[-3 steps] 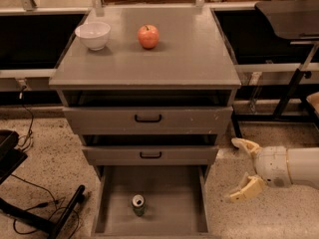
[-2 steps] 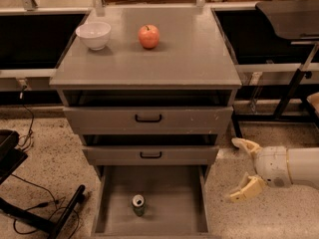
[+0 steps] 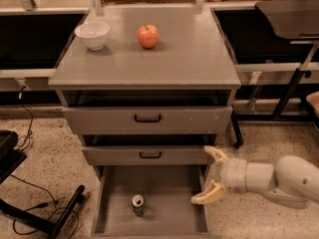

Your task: Pick green can from bottom drawer and place on counter

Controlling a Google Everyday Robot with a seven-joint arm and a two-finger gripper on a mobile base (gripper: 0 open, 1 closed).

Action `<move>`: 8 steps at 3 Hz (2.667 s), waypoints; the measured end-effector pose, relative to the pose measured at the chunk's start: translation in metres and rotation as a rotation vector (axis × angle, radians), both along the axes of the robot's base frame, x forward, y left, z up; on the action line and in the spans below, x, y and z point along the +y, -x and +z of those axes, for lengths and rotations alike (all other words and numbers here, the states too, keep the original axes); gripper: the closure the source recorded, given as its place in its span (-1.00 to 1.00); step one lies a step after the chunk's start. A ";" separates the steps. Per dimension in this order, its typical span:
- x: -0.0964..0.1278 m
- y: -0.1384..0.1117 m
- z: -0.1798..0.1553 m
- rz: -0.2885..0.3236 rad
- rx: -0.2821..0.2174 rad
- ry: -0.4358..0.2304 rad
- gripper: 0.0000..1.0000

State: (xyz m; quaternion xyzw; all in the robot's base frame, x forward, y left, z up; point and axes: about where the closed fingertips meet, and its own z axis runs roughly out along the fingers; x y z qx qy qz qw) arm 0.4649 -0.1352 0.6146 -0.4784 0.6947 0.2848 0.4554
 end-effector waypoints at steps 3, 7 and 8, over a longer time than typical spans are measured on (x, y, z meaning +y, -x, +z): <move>0.089 -0.036 -0.129 0.021 -0.186 -0.106 -1.00; 0.184 -0.069 -0.295 0.076 -0.174 -0.256 -1.00; 0.209 -0.071 -0.353 0.109 -0.135 -0.293 -1.00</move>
Offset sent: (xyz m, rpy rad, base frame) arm 0.0488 0.0937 -0.1470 0.0630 -0.2411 0.0223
